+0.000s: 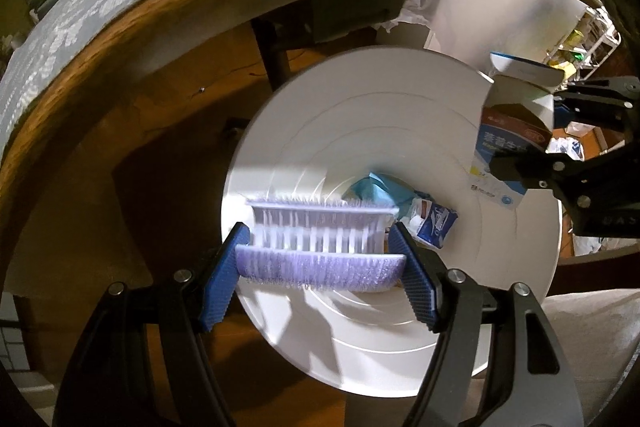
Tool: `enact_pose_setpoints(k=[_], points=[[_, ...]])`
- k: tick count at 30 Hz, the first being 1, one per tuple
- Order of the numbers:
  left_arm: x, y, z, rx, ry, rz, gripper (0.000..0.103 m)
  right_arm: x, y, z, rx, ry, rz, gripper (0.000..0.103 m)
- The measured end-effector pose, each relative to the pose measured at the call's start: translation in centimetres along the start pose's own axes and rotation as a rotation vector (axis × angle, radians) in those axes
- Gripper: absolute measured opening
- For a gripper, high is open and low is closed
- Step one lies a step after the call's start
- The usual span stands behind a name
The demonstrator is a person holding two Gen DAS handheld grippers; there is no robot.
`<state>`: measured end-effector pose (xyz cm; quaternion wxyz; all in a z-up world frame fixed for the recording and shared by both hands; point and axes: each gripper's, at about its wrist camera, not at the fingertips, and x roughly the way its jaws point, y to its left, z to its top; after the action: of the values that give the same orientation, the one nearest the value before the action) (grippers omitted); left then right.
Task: Collect trash
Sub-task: 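Open both tools to drop the roller and medicine box into the bin, then move both tools back over the table toward the yellow cup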
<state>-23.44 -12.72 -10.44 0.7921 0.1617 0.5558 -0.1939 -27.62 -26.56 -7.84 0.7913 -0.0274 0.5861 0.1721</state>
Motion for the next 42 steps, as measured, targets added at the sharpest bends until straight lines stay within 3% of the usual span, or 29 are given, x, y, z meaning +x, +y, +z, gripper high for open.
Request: enact_pose_setpoints(k=[5,11,14,15,16,18,21,26,32,36,42], points=[[-0.3,0.3,0.2,0.001,-0.008,-0.001,0.078,-0.7,-0.1,-0.1,0.003,-0.019,-0.002,0.069],[-3.1,0.4,0.3,0.005,-0.074,-0.018,0.078,-4.3,0.6,0.3,-0.031,-0.099,0.018,0.071],[-6.4,0.4,0.5,0.022,-0.148,-0.048,0.078,-8.0,0.9,1.1,-0.049,-0.176,0.057,0.072],[-7.9,0.4,0.7,0.032,-0.186,-0.061,0.078,-9.0,0.9,1.5,-0.055,-0.201,0.058,0.076],[-9.3,0.4,1.0,0.044,-0.227,-0.070,0.084,-10.6,1.0,2.2,-0.062,-0.244,0.048,0.085],[-11.6,0.5,1.8,0.064,-0.303,-0.048,0.101,-13.3,0.5,4.0,-0.063,-0.330,0.016,0.096],[-13.7,1.2,4.0,0.098,-0.407,0.017,0.101,-15.0,-1.0,8.0,-0.031,-0.394,-0.019,0.098],[-13.3,3.2,8.7,0.120,-0.476,0.046,0.101,-14.4,-2.9,16.5,-0.005,-0.406,-0.069,0.098],[-9.5,5.0,13.9,0.133,-0.446,0.026,0.101,-10.0,-4.2,26.6,0.031,-0.337,-0.055,0.098],[-7.7,5.6,16.3,0.141,-0.423,0.028,0.101,-6.7,-4.3,31.3,0.043,-0.270,-0.070,0.098],[-5.7,5.7,18.7,0.207,-0.390,0.025,0.101,-3.4,-4.0,34.6,0.036,-0.197,-0.074,0.098]])
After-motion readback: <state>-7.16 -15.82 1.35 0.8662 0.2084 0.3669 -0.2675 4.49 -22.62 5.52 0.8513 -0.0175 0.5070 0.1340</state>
